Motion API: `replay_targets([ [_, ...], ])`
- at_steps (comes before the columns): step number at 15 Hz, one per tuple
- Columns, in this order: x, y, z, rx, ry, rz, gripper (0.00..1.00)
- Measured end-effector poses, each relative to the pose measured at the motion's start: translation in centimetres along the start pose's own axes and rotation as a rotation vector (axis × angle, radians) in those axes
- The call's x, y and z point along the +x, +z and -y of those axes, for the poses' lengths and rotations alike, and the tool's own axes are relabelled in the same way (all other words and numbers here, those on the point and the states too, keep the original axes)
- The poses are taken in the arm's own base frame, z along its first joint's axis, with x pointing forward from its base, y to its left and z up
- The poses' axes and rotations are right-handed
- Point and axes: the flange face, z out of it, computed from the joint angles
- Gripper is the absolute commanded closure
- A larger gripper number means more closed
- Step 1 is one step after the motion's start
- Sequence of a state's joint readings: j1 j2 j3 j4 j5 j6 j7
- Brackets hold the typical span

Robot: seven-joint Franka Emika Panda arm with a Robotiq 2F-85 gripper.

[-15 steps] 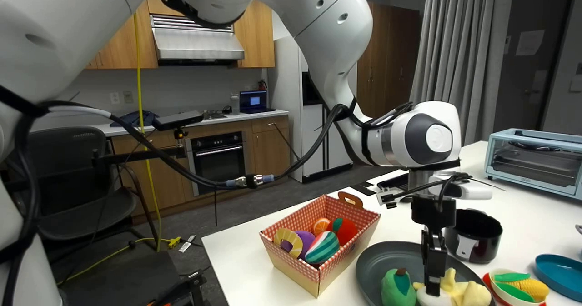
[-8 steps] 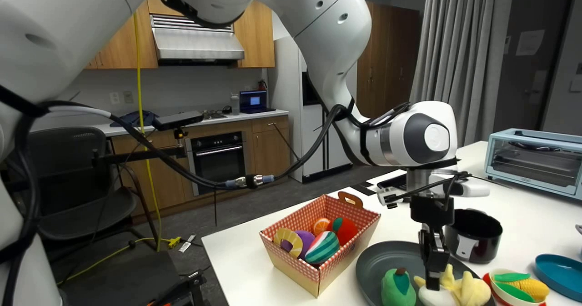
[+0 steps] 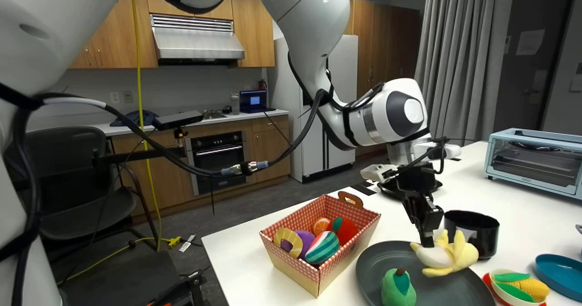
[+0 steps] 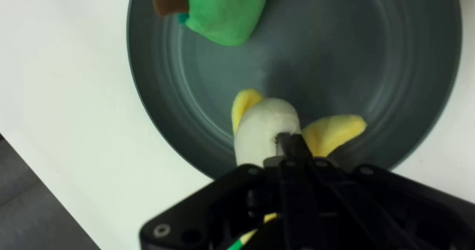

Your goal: Put the orange, banana and pear plush toys on the plate then put the orange and banana back in the box

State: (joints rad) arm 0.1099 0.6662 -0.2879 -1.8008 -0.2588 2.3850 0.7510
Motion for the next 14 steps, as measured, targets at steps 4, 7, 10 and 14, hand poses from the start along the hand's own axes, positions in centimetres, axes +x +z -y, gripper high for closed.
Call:
replay_targets([
  [4, -0.8, -5.1, 0.3, 0.02, -0.076, -0.102, 1.0],
  [7, -1.7, -8.8, -0.3, 0.036, -0.115, -0.154, 1.0],
  [10, -3.0, -12.1, -1.0, 0.059, -0.145, -0.19, 1.0],
  [14, -5.9, -14.9, -1.1, 0.089, -0.197, -0.209, 1.0],
])
